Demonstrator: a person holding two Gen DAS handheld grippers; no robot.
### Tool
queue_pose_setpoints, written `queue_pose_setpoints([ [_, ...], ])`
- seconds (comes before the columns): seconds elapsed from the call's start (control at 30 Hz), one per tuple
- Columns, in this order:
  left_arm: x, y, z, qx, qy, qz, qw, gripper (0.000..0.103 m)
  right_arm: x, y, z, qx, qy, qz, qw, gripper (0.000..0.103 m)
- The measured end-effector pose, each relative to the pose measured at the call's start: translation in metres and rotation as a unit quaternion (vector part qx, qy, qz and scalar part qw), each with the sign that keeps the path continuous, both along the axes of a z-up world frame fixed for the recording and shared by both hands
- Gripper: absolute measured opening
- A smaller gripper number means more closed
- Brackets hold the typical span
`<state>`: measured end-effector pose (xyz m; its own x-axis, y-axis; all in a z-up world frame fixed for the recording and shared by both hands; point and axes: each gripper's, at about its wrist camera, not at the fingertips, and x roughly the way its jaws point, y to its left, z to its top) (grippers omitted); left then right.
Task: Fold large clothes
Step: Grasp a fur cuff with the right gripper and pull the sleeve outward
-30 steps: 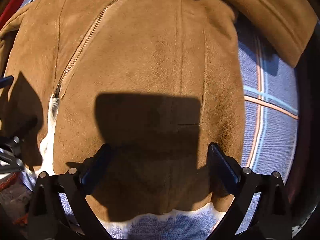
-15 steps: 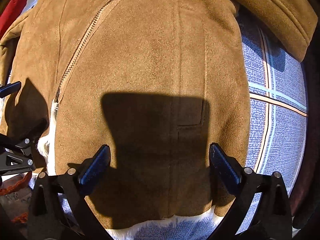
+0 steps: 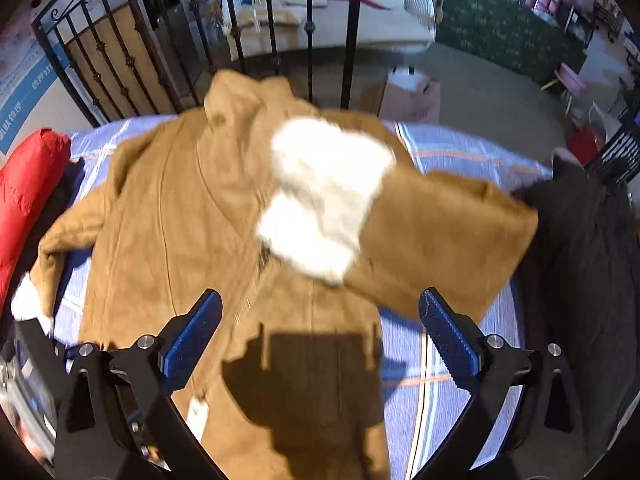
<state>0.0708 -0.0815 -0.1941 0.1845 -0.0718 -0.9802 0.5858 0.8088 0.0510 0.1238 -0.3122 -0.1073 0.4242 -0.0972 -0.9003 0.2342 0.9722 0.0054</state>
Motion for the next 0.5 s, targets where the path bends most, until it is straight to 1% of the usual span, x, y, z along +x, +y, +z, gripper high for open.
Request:
queue_pose_setpoints([
  [0.03, 0.004, 0.006, 0.003, -0.001, 0.001, 0.013, 0.9999, 0.097, 0.007, 0.007, 0.006, -0.008, -0.008, 0.0, 1.0, 0.097],
  [0.13, 0.01, 0.024, 0.011, -0.008, 0.005, 0.045, 0.999, 0.097, 0.042, 0.023, 0.016, -0.081, -0.041, -0.009, 0.996, 0.097],
  [0.17, 0.011, 0.029, 0.012, -0.009, 0.005, 0.053, 0.9985, 0.097, 0.058, 0.027, 0.006, -0.087, -0.037, -0.02, 0.995, 0.097],
  [0.27, 0.01, 0.045, 0.016, -0.001, -0.001, 0.07, 0.9975, 0.097, 0.096, 0.021, -0.011, -0.057, 0.001, -0.058, 0.997, 0.097],
  [0.33, 0.006, 0.055, 0.018, 0.003, -0.006, 0.081, 0.9967, 0.097, 0.115, 0.023, -0.026, -0.091, 0.007, -0.078, 0.993, 0.097],
  [0.4, -0.001, 0.066, 0.02, -0.002, -0.008, 0.093, 0.9957, 0.097, 0.128, 0.025, -0.038, -0.134, 0.011, -0.078, 0.988, 0.095],
  [0.47, 0.002, 0.075, 0.023, -0.007, -0.008, 0.102, 0.9947, 0.097, 0.133, 0.021, -0.053, -0.179, 0.036, -0.069, 0.981, 0.059],
  [0.5, 0.003, 0.077, 0.024, -0.007, -0.009, 0.106, 0.9943, 0.097, 0.132, 0.014, -0.061, -0.184, 0.053, -0.067, 0.979, 0.034],
])
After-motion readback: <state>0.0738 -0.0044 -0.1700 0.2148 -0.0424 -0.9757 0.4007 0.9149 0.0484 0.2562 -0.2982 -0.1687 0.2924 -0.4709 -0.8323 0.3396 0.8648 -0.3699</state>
